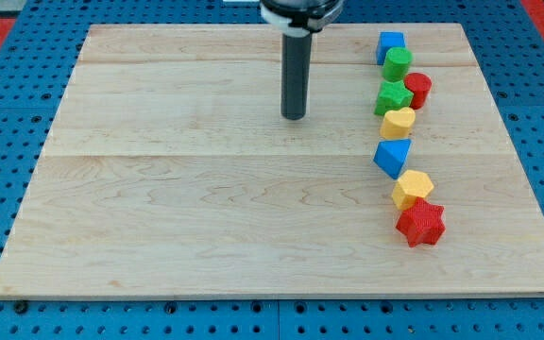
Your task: Push red circle along with green star left a bit
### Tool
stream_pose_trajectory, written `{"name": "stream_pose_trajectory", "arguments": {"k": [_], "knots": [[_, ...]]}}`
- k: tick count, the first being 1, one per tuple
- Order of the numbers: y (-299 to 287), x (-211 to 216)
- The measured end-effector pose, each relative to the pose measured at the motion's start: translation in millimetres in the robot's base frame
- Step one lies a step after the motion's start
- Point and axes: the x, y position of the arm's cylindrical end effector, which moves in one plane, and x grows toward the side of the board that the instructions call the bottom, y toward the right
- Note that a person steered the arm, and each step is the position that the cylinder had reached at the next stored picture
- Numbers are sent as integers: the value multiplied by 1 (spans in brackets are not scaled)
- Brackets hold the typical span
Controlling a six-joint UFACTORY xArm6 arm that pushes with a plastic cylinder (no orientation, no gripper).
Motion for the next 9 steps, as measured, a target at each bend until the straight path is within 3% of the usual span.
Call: {"name": "stream_pose_trajectory", "arguments": {"k": [2, 3, 5, 7, 9], "knots": [[112, 41], [126, 43], [225, 34], [232, -45], [205, -67]]}}
